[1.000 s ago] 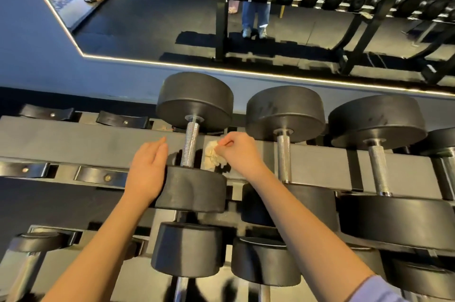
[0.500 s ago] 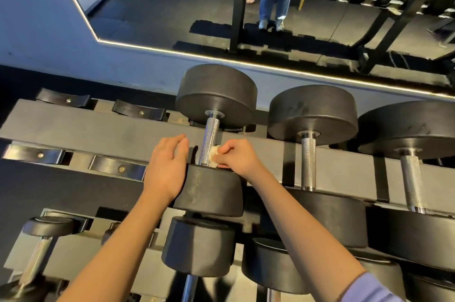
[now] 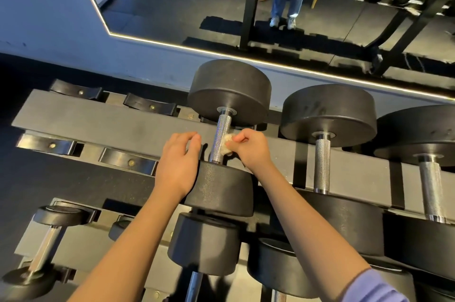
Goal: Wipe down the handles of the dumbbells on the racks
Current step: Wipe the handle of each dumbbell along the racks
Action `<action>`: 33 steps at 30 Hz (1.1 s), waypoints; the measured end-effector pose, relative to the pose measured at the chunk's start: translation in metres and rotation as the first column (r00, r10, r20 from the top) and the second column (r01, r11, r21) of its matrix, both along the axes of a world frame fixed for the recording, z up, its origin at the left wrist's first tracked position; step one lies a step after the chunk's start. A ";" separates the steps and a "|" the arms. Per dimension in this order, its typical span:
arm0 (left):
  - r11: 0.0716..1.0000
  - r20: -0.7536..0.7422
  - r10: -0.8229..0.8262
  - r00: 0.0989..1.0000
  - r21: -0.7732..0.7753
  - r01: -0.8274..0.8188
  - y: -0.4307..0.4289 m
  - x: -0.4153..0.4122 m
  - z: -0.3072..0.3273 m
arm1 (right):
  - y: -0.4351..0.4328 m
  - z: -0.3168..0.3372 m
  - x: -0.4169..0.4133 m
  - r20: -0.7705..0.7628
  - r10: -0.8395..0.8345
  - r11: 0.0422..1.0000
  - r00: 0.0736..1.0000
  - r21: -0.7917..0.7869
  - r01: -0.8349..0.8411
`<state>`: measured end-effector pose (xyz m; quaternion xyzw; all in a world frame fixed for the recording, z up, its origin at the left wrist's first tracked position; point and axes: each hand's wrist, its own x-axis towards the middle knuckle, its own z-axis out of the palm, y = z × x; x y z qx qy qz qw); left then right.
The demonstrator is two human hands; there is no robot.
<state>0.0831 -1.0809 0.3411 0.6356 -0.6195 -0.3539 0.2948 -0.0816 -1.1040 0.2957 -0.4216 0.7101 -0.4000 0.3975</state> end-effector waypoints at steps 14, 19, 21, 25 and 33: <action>0.999 0.060 0.007 0.998 0.031 -0.009 -0.001 -0.001 0.001 | -0.006 0.001 0.005 0.081 -0.007 1.000 0.997 -0.009 0.008; 0.996 0.099 0.023 0.995 0.079 -0.031 -0.001 -0.002 0.001 | 0.000 0.001 0.003 0.088 0.157 0.981 0.984 0.105 -0.166; 0.995 0.105 0.032 0.994 0.087 -0.042 0.000 -0.002 0.003 | -0.003 0.004 0.005 0.013 0.157 0.984 0.987 0.087 -0.158; 0.995 0.118 0.035 0.992 0.091 -0.046 0.001 -0.004 0.007 | -0.005 0.006 0.009 -0.041 0.043 0.999 0.998 -0.001 -0.043; 0.996 0.080 0.041 0.996 0.079 -0.047 -0.001 -0.003 0.004 | 0.004 0.008 0.007 -0.086 0.195 0.981 0.977 0.043 -0.192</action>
